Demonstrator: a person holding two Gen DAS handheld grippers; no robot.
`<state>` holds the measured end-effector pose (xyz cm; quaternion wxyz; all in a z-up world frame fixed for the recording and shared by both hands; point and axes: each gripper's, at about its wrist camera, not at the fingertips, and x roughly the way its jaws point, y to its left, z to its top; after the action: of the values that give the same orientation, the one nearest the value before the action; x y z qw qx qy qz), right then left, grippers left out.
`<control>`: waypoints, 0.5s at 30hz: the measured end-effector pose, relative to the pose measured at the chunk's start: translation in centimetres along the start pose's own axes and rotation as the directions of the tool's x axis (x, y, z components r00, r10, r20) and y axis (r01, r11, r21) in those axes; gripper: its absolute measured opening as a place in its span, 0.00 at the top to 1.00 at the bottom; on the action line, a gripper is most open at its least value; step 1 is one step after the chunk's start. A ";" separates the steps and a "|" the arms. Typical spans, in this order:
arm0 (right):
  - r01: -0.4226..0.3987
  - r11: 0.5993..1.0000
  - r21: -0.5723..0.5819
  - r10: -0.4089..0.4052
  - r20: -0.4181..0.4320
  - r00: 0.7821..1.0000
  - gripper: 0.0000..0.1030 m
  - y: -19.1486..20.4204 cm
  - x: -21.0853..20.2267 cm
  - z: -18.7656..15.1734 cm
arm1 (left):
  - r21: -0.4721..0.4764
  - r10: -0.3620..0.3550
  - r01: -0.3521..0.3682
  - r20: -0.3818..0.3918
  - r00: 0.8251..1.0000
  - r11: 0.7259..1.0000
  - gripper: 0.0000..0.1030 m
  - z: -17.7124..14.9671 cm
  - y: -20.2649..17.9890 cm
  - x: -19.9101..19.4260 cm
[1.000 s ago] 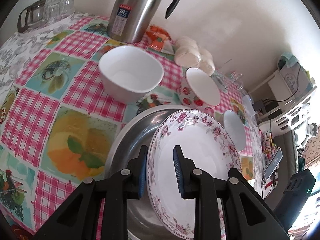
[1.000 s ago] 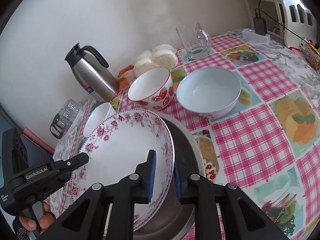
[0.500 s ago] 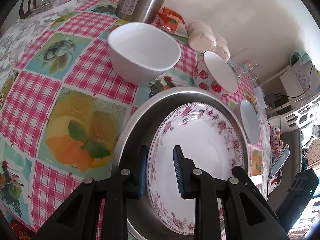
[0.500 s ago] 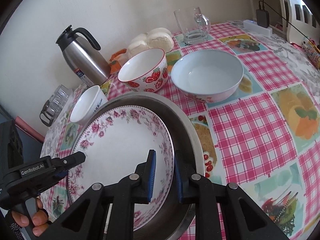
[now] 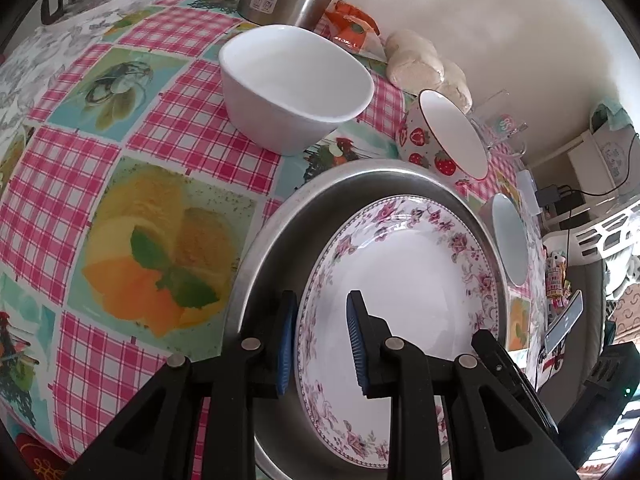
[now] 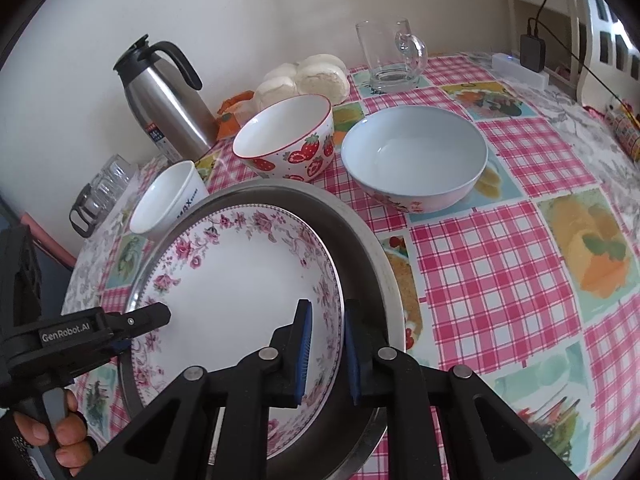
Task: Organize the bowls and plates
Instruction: 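Lower the floral plate into the steel basin with both grippers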
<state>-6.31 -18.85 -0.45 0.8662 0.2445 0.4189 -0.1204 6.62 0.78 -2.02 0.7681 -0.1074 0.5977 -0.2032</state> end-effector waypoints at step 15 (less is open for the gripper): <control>-0.018 1.000 -0.021 0.018 0.002 1.000 0.82 0.0 -0.1 -0.1 | -0.004 0.001 -0.001 0.005 1.000 1.000 0.74 0.2 0.0 -0.5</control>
<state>-6.45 -18.83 -0.45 0.8703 0.2391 0.4169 -0.1083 6.66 0.99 -1.50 0.7694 -0.1093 0.5963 -0.2013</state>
